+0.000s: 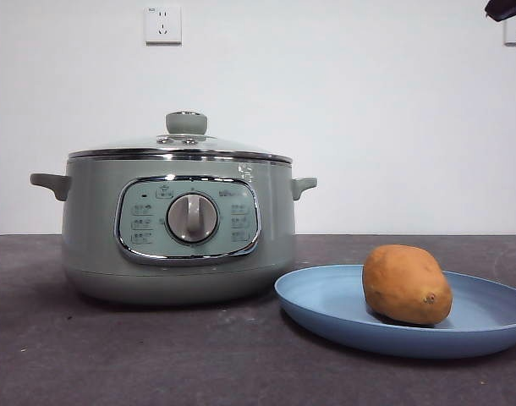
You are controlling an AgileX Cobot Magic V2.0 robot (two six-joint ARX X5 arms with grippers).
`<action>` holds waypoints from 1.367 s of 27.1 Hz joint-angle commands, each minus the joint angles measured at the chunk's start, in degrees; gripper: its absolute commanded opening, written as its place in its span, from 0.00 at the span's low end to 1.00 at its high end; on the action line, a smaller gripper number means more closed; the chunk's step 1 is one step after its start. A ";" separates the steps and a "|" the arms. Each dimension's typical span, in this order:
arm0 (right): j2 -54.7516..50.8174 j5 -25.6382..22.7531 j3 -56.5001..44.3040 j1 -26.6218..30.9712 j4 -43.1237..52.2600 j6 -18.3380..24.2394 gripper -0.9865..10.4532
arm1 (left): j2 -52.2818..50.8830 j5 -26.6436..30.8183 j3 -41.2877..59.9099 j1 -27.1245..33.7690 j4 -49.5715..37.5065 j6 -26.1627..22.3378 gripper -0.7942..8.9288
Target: Take the potato out from the steamer,put the potato on the plate,close the lid
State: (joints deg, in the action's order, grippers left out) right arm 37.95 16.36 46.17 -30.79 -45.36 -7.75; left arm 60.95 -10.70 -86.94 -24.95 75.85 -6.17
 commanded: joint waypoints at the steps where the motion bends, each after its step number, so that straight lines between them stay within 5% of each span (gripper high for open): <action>1: 0.00 -0.17 0.20 -0.02 0.20 -0.31 0.09 | -0.02 -0.07 0.20 -0.17 0.00 0.22 0.08; 4: 0.00 -0.17 0.20 -0.02 0.20 -0.31 0.09 | -0.37 0.31 0.20 0.70 -3.74 -1.42 0.08; 10: 0.00 -0.20 0.20 -0.02 0.11 -0.31 0.09 | -9.33 -0.31 2.64 11.39 -36.79 -3.10 0.08; 14: 0.00 -0.17 0.20 -0.02 0.07 -0.31 0.09 | -19.04 -0.20 16.59 19.41 -58.10 -3.10 0.08; 17: 0.00 -0.17 0.20 -0.02 0.07 -0.31 0.09 | -25.05 0.04 26.51 22.49 -65.77 -3.10 0.08; 26: 0.00 -0.20 0.20 -0.02 0.07 -0.31 0.09 | -39.26 0.07 52.81 26.14 -74.95 -2.84 0.08; 37: 0.00 -0.17 0.20 -0.02 0.04 -0.31 0.09 | -51.04 0.17 74.18 26.14 -74.93 -0.17 0.08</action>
State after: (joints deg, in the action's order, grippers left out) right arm 37.98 16.34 46.17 -30.76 -45.41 -7.75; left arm 10.79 -10.68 -14.20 1.02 1.61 -7.42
